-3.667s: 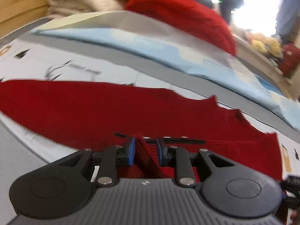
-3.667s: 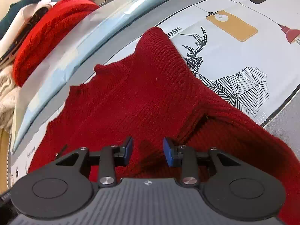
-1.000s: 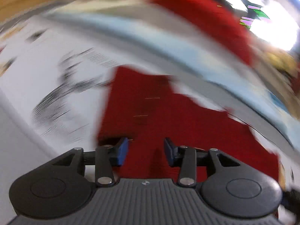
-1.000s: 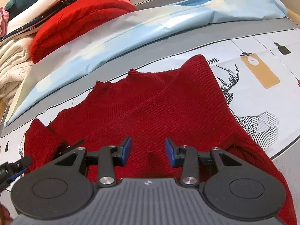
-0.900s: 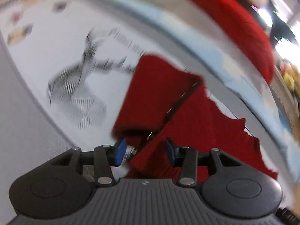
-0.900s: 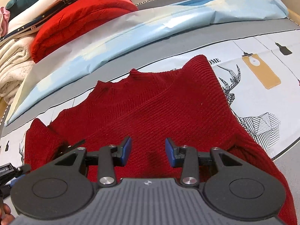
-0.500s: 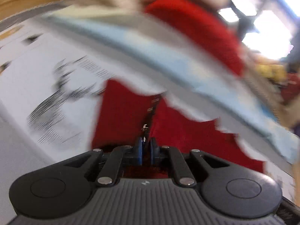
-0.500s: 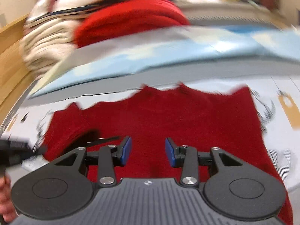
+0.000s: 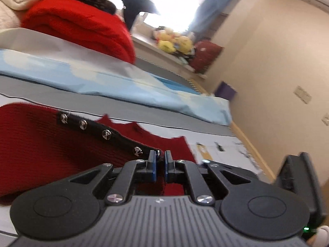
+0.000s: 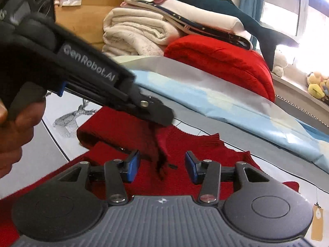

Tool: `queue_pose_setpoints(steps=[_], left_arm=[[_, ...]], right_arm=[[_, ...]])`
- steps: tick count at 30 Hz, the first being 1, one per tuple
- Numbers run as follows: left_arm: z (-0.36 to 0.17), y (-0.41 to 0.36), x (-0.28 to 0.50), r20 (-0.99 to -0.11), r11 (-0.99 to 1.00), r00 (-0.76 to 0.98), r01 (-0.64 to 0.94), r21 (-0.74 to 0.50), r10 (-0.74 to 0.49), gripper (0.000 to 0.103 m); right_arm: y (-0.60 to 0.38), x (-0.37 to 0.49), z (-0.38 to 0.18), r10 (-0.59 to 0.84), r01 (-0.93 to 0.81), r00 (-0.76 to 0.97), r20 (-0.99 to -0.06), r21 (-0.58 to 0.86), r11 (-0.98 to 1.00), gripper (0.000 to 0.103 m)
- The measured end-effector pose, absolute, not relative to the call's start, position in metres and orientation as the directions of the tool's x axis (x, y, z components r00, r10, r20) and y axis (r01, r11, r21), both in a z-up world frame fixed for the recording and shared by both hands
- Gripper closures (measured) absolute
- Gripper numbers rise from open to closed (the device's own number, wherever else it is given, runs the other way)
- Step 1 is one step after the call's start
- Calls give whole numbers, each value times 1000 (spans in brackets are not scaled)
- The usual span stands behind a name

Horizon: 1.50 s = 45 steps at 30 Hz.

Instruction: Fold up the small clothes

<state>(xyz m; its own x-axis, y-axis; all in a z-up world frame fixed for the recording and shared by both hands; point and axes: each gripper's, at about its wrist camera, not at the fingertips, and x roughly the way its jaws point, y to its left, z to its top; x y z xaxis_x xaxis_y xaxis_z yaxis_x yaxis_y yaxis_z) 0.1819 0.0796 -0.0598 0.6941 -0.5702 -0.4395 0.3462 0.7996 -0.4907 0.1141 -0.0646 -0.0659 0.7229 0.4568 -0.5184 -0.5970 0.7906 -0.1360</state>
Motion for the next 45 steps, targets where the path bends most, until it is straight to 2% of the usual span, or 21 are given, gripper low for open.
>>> queue_pose_setpoints(steps=[2, 3, 4, 6, 9, 11, 13, 16, 18, 23, 26, 27, 30, 33, 34, 35, 36, 37, 39, 42, 45], left_arm=[[-58, 79, 179, -418, 784, 697, 347, -515, -583, 93], [-58, 82, 180, -415, 781, 701, 336, -526, -580, 92], [-58, 87, 178, -407, 781, 711, 326, -533, -574, 92], [-54, 98, 177, -378, 794, 757, 291, -534, -532, 90], [-48, 117, 173, -363, 844, 843, 181, -504, -398, 90], [-49, 126, 176, -398, 874, 865, 90, -477, -306, 90], [-55, 130, 182, -472, 917, 860, -12, -399, -194, 88], [-72, 130, 194, -596, 951, 799, -117, -288, -82, 80], [-87, 131, 201, -671, 951, 737, -144, -274, -82, 77], [-107, 124, 204, -744, 964, 662, -133, -229, -86, 74], [-132, 121, 204, -822, 973, 569, -175, -148, -22, 60], [-137, 125, 204, -835, 968, 549, -192, -163, -32, 59], [-132, 129, 202, -823, 958, 567, -213, -192, -39, 60], [-119, 128, 198, -775, 959, 632, -212, -191, -15, 60], [-121, 130, 198, -771, 956, 636, -212, -203, -23, 60], [-128, 131, 199, -795, 958, 607, -213, -191, -23, 57], [-139, 133, 203, -831, 960, 555, -221, -171, -21, 47], [-144, 135, 203, -848, 957, 529, -234, -169, -21, 45], [-128, 133, 199, -835, 956, 550, -247, -158, 4, 46], [-90, 122, 183, -772, 979, 634, -176, -99, 36, 44], [-72, 120, 169, -747, 981, 664, -138, -138, -12, 40]], right_arm=[[-66, 115, -66, 467, -601, 719, -515, -123, 790, 62], [-67, 116, -67, 478, -606, 711, -516, -106, 788, 89], [-71, 119, -66, 485, -607, 702, -521, -81, 791, 95], [-85, 129, -60, 494, -571, 708, -504, 3, 821, 95], [-130, 149, -45, 517, -453, 731, -445, 250, 856, 96], [-170, 164, -42, 495, -330, 762, -418, 407, 852, 96], [-204, 178, -52, 412, -183, 778, -475, 456, 871, 95], [-238, 194, -75, 178, 52, 738, -651, 317, 947, 95], [-258, 200, -90, 128, 140, 701, -702, 311, 940, 95], [-276, 195, -95, 1, 206, 734, -679, 225, 952, 80], [-282, 192, -97, 60, 172, 746, -663, 279, 945, 77], [-281, 194, -103, 86, 160, 722, -686, 287, 945, 75], [-284, 204, -123, 59, 216, 616, -786, 240, 947, 72], [-289, 201, -126, 71, 248, 625, -777, 284, 926, 69], [-287, 201, -125, 58, 230, 622, -781, 253, 940, 69], [-287, 202, -126, 41, 226, 609, -792, 223, 948, 69], [-289, 200, -128, 31, 240, 595, -803, 214, 947, 64], [-293, 199, -129, 27, 271, 582, -813, 226, 936, 58], [-294, 198, -123, 21, 290, 594, -804, 239, 927, 58], [-288, 189, -97, -1, 245, 664, -748, 217, 945, 58], [-289, 173, -73, 4, 209, 718, -696, 220, 953, 59]])
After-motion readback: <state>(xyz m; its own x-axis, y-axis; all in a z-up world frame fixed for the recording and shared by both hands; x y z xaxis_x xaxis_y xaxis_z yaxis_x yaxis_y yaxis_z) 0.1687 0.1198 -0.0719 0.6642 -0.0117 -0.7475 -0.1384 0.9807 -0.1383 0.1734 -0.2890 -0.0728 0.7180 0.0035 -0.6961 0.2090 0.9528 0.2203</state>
